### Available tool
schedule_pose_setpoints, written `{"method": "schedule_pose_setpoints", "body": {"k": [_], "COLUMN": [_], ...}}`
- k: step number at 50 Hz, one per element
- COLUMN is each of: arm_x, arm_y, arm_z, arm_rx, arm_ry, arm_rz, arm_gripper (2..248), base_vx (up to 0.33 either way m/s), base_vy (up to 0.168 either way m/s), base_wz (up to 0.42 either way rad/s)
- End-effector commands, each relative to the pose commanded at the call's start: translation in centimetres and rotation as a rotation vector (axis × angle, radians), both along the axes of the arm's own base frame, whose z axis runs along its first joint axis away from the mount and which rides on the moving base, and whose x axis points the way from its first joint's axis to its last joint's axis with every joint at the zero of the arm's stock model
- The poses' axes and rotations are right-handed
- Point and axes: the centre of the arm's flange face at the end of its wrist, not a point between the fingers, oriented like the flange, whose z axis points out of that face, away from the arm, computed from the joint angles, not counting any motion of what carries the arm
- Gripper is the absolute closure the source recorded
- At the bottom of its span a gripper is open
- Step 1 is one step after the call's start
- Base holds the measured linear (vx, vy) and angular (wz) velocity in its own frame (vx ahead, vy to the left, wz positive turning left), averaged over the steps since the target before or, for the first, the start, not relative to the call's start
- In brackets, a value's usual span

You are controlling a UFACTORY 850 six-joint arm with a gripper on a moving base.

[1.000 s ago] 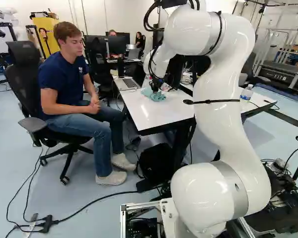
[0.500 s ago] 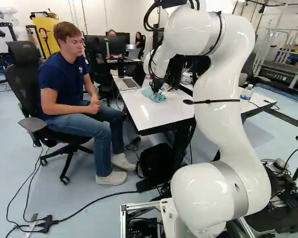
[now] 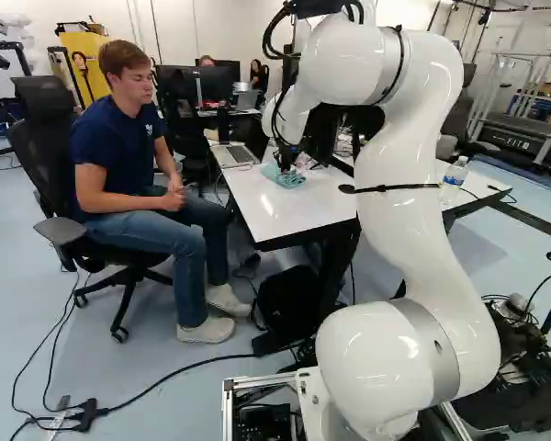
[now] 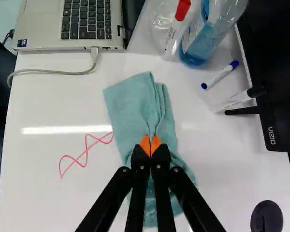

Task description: Clean the table with the green towel

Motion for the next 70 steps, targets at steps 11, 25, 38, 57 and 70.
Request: {"method": "schedule_pose_setpoints", "body": {"k": [11,25,38,57,70], "arm_x": [0.3,-0.6,-1.8,-3.6,-5.3], "arm_y": [2.0,4.6,6.9,10.4,12.4], "arm_z": [0.0,0.0,0.1,0.2,0.3], "arm_rx": [0.0,0.0,-0.001,-0.003,-0.004], "arm_ry": [-0.004,0.002,0.01,0.02,0.03], "arm_rz": [0.028,0.067,0.104,0.159,0.194], "arm_gripper": [229,229,229,229,229], "base_vx": [0.0,0.0,0.0,0.0,0.0], "base_vy": [0.0,0.0,0.0,0.0,0.0], "base_wz": [0.0,0.0,0.0,0.0,0.0]}}
